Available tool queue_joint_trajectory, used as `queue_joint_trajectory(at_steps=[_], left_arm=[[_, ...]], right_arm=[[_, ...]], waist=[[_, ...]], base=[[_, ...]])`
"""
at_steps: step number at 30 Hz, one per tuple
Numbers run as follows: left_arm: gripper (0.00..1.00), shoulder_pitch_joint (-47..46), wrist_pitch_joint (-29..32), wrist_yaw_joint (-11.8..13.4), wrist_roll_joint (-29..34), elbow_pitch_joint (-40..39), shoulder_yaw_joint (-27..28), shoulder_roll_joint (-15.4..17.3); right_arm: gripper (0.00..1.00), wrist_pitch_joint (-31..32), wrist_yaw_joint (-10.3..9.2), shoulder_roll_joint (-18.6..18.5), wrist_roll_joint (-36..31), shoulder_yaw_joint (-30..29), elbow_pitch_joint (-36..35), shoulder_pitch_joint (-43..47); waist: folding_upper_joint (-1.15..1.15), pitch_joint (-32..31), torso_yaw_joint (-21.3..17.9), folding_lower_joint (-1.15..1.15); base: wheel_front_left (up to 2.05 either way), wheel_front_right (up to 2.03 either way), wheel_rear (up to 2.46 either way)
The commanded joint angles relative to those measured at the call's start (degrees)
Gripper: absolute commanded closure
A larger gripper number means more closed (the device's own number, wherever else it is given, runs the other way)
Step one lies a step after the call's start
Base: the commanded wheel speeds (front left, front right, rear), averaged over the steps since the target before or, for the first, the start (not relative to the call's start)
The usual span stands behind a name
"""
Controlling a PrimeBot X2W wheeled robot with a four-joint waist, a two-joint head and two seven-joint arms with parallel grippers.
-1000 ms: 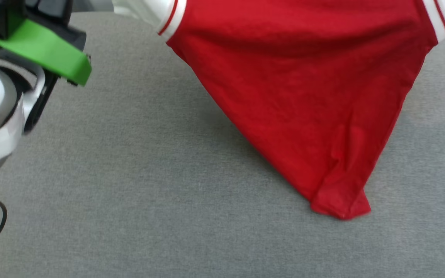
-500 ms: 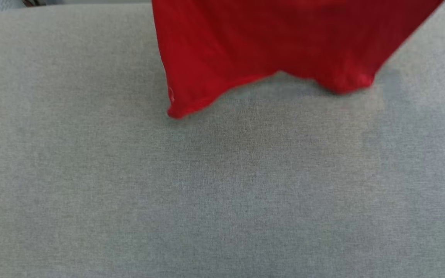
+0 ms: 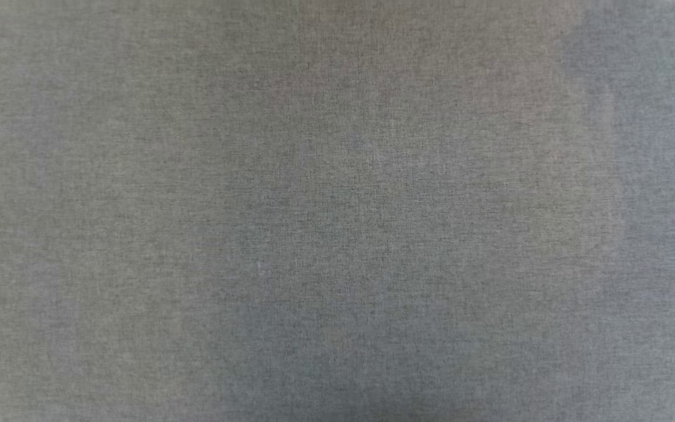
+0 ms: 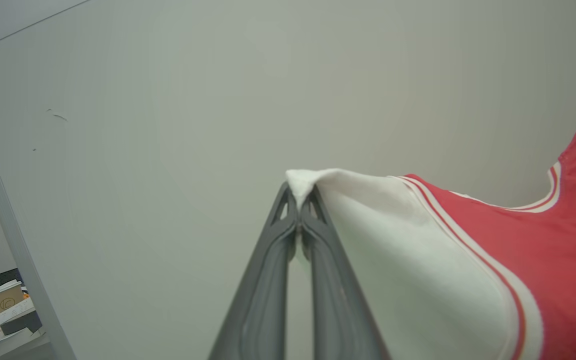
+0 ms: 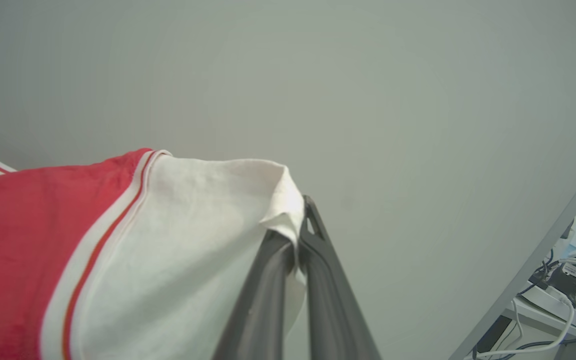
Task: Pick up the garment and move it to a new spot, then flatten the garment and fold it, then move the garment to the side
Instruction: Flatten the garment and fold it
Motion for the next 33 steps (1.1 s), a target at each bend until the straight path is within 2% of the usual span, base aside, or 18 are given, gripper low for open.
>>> queue_joint_trajectory(at_steps=[1,9,19,26,33], left_arm=[[1.0,-1.38,-0.74,-0.6,0.23,1.68,0.2,-0.55],[1.0,-0.78,-3.84,-1.71,-0.31,9.07,0.04,-2.54],[1.0,7.73,-6.08,-2.59,-2.22,12.14,1.28,-3.09],[1.0,18.73,-6.29,-1.39,-2.32,7.5,4.9,-2.34],[1.0,35.81,-6.3,0.28,-1.11,-1.01,9.95,-0.97]], right_arm=[[1.0,-1.24,-0.03,0.76,-0.7,0.36,1.59,-1.8],[1.0,-4.86,-0.03,3.69,0.3,3.62,9.1,-4.35],[1.0,-10.77,-0.03,8.85,5.84,7.9,15.26,3.03],[1.0,-14.87,-0.03,11.91,10.83,10.74,16.61,11.23],[1.0,-17.43,-0.03,10.78,16.17,15.05,14.19,23.09]], waist=[[0.0,2.09,-0.55,0.0],[0.0,3.61,-0.53,0.0],[0.0,2.7,-1.04,0.0],[0.0,-0.22,-1.41,0.0],[0.0,-5.46,-1.12,0.0]], base=[[0.0,0.0,0.0],[0.0,0.0,0.0],[0.0,0.0,0.0],[0.0,0.0,0.0],[0.0,0.0,0.0]])
